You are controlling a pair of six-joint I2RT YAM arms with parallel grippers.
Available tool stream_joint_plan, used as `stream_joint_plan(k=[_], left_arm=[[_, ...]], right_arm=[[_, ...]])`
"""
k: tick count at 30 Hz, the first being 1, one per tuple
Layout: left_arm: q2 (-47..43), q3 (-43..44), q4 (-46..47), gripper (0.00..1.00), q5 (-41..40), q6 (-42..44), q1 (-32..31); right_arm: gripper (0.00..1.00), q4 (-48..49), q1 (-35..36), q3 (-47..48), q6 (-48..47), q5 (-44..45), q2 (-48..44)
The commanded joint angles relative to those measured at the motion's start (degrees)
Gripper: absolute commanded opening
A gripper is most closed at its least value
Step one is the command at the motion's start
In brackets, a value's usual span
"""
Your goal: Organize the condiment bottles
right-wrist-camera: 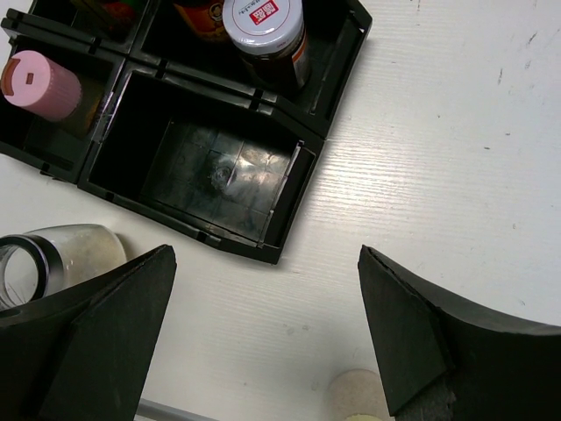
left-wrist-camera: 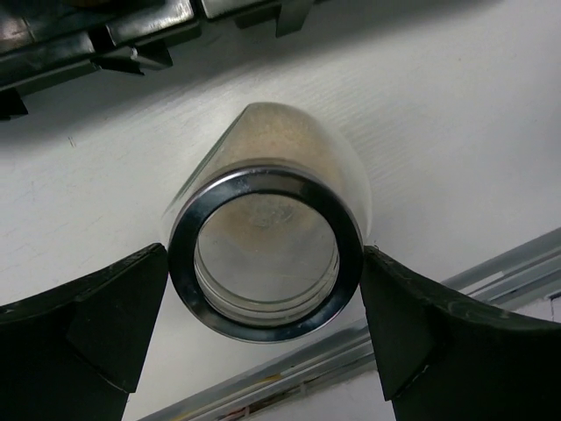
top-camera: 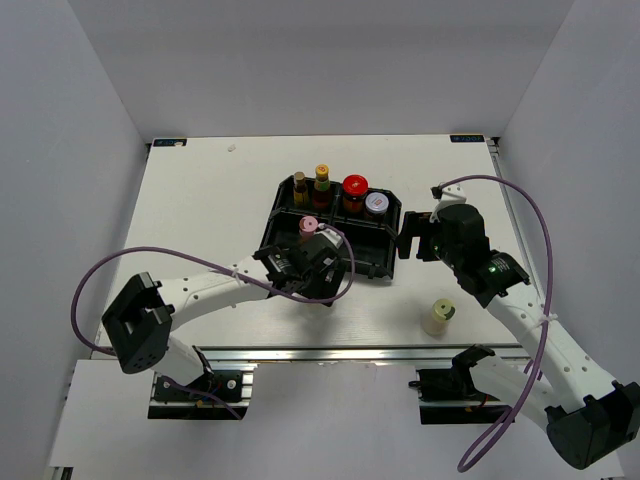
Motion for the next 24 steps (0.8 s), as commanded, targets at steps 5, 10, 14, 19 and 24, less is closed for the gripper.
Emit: stream_joint_plan(k=[5, 10, 14, 19, 24], left_arm=[[-2.0, 1.9, 1.0, 0.98, -3.4, -2.9, -0.2], [-3.8, -1.2, 6.6, 0.98, 1.9, 3.1, -0.3], [-2.4, -0.4, 5.3, 0.93, 1.7, 3.8, -0.2], [-1.6, 0.3, 3.9, 0.7, 0.5, 4.0, -0.2], [-1.6, 1.4, 4.3, 0.52, 1.5, 4.9, -0.2]], right_arm=[[0.89, 1.4, -0.1, -1.0, -0.5, 1.1, -1.6], [0.89, 1.7, -0.1, -1.1, -0.6, 0.8, -1.2], [0.89, 1.6, -0.1, -0.7, -0.7, 0.8, -0.8], [0.89, 1.7, -0.1, -0.7, -0.6, 0.9, -0.7], [0.89, 1.7, -0.1, -0.9, -0.7, 0.9, -0.7]])
